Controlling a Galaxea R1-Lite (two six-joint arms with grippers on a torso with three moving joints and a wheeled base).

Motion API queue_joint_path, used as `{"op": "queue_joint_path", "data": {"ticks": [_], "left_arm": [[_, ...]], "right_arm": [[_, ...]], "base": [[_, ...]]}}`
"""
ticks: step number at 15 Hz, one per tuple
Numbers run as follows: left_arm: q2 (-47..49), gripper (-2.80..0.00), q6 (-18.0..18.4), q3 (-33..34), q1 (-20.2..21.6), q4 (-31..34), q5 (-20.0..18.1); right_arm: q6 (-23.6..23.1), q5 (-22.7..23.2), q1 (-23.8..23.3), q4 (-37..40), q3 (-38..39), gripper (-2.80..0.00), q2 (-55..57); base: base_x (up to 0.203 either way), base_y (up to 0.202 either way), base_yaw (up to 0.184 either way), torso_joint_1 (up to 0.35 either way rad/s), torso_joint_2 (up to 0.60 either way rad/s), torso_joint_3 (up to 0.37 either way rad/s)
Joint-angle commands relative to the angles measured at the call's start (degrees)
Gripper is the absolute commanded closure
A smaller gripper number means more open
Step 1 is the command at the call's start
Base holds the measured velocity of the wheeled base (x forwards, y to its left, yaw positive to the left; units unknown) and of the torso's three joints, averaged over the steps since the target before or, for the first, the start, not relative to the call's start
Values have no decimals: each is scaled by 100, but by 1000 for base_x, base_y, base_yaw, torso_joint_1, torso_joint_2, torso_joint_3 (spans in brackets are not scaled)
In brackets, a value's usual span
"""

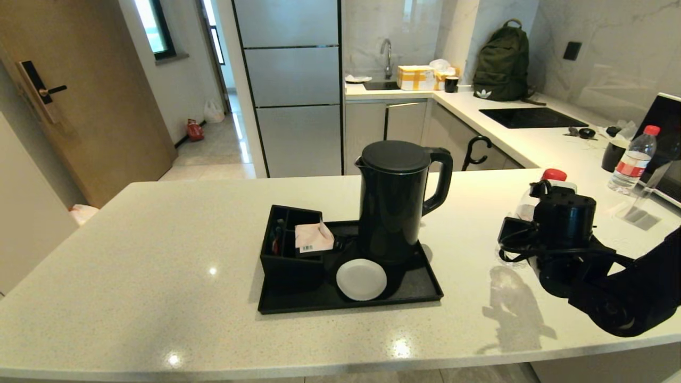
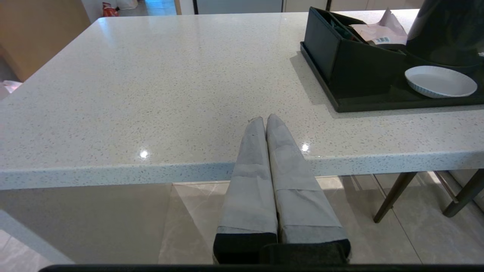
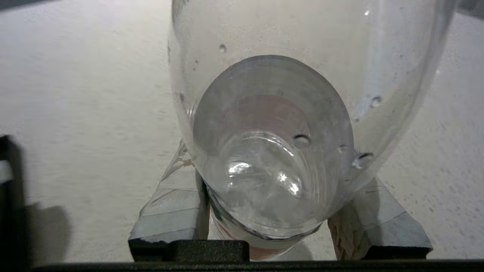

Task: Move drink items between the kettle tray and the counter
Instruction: Place it on the right

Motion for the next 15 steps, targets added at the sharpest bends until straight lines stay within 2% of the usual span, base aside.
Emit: {"op": "queue_joint_path", "data": {"ticks": [1,9,10,15], "left_arm": [[7,0,0,-1,-2,-4,-2],[7,0,0,0,-2,-4,-2],[7,0,0,-1,-2,-4,-2],[7,0,0,-1,-2,-4,-2]], "right_arm": [[9,-28,-5,-47,15,0,323],[26,-28,4,-145,120,0,569],[2,-28,-4,-296,121,-280,568],[0,-28,-5,-338,229,-280,440]], "base": [[0,0,0,0,0,0],[0,0,0,0,0,0],[0,0,0,0,0,0],[0,0,0,0,0,0]]}}
